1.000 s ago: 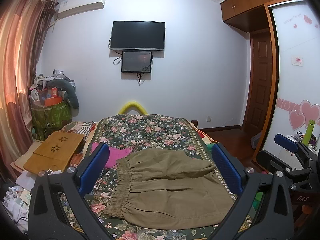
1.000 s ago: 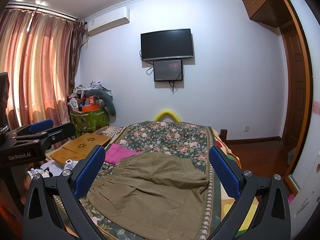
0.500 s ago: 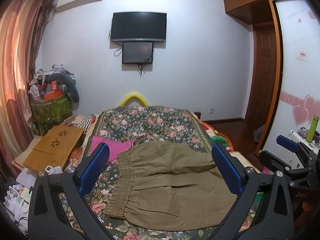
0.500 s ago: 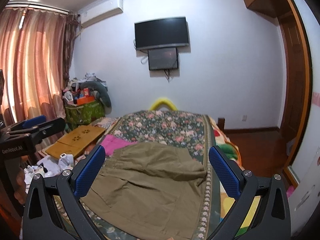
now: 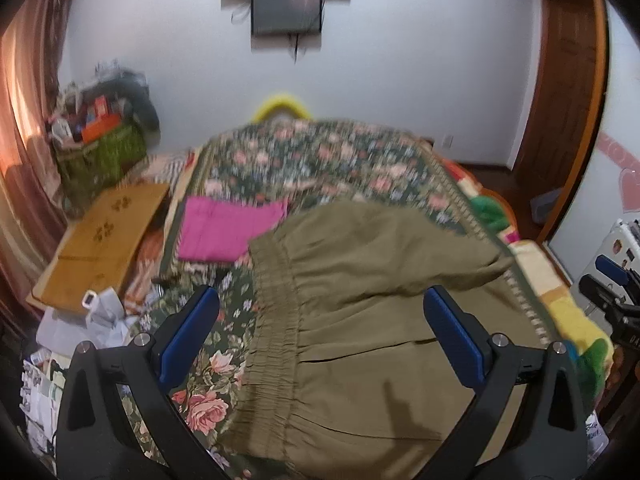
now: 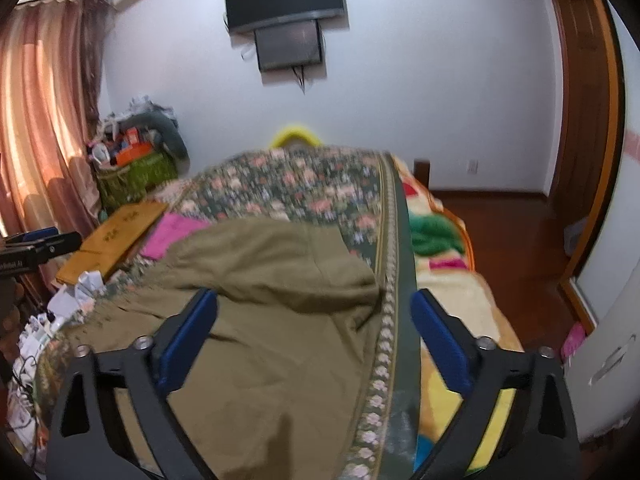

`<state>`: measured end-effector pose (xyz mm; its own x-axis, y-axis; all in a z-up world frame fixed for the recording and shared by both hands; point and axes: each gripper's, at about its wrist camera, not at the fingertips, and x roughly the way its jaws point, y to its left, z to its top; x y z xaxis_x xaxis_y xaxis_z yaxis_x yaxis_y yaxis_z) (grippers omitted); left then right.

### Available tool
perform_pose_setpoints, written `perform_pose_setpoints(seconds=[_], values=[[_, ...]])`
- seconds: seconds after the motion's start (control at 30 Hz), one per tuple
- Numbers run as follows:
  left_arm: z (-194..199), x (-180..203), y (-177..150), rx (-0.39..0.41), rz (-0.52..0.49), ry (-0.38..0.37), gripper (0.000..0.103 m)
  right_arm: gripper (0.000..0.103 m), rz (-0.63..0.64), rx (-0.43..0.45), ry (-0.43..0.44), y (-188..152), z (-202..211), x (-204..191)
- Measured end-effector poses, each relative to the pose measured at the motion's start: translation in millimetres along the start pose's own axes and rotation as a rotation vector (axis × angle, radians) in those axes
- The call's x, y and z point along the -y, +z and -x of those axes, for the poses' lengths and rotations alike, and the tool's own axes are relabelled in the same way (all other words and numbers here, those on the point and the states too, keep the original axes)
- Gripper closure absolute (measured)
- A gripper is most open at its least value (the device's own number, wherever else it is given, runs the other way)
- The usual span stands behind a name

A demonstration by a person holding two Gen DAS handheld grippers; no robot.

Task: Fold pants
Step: 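Grasp the elastic waistband with the left tool while the right tool grasps the pants' side edge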

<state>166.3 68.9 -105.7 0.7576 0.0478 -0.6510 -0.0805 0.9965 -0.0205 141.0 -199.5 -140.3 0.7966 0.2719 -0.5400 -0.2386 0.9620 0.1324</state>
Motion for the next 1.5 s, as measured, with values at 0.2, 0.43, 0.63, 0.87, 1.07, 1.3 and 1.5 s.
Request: perform_pose_setpoints(seconds=[0.2, 0.43, 0.63, 0.87, 1.07, 1.3, 1.5], values=[[-57.1, -33.4, -0.1, -0.136, 0.024, 0.015, 0.000, 0.033, -0.023, -0.146, 0.021, -9.9, -35.7, 24.4], [-111.5, -56.3, -4.0, -0.305, 0.001, 0.005, 0.012, 0.049, -0.044, -0.265, 0.081, -15.5, -70.3, 35.5], [-153.7, -68.2, -7.4, -0.432, -0.006, -0.039, 0.013, 0.051, -0.053, -0.341, 0.120, -12.8, -96.4, 43.2], [-183.3, -67.0, -17.6, -0.518, -0.039, -0.080, 0.013, 0.065, -0.097, -0.465, 0.168, -15.5, -133.3, 52.0], [-194.6, -68.1, -23.4, -0.555, -0.017, -0.146, 0.013, 0.087, -0.122, -0.504, 0.199, -20.9, -144.7, 53.7], [-187.8, -71.4, -27.3, -0.502, 0.030, -0.165, 0.034, 0.096, -0.090, -0.467, 0.195, -19.4, -138.0, 54.1], [-174.4, -68.3, -30.0, -0.438, 0.032, -0.068, 0.034, 0.098, 0.013, -0.393, 0.136, -10.8, -124.7, 44.2]])
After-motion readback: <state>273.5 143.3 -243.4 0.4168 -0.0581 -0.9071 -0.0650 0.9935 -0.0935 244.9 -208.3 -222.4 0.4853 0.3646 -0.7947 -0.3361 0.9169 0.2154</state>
